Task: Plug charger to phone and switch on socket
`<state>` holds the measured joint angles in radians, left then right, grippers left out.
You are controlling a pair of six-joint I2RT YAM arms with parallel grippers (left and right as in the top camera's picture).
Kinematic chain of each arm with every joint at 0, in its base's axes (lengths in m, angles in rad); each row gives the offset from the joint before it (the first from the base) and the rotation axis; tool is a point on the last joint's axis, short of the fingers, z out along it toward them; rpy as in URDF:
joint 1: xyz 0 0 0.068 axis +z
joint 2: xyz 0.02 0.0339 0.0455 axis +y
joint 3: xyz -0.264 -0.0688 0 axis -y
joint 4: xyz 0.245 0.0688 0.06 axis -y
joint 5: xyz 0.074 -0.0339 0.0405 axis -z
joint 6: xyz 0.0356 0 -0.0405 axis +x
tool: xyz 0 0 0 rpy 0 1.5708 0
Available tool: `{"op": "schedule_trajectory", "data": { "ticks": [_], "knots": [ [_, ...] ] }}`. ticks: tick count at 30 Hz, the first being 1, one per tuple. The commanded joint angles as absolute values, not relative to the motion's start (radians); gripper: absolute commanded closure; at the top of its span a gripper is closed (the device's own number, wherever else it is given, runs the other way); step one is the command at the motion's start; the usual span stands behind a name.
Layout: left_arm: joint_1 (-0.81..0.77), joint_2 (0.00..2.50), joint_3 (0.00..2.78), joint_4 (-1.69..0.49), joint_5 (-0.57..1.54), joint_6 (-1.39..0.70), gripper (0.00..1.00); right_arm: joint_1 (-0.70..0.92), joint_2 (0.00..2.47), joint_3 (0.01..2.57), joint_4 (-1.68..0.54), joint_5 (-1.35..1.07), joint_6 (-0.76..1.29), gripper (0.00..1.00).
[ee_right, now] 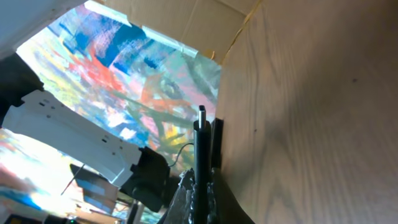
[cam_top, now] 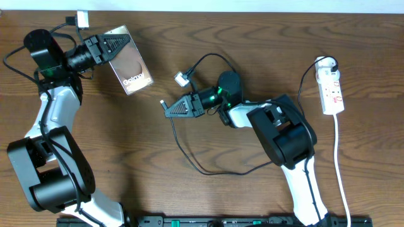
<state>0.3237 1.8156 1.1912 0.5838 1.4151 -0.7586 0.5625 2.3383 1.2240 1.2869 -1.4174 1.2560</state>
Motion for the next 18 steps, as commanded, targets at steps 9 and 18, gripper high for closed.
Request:
{"op": "schedule_trajectory", "data": {
  "ticks": [9, 18],
  "knots": [
    [0.294, 1.794, 1.199, 0.593, 1.447, -0.764, 0.93, 0.590, 2.330, 1.271, 1.381, -1.412, 1.339, 0.99],
    [0.290, 1.794, 1.199, 0.592, 1.402, -0.846, 0.92, 0.587, 2.330, 1.338, 1.381, -1.398, 1.324, 0.99]
  ]
}}
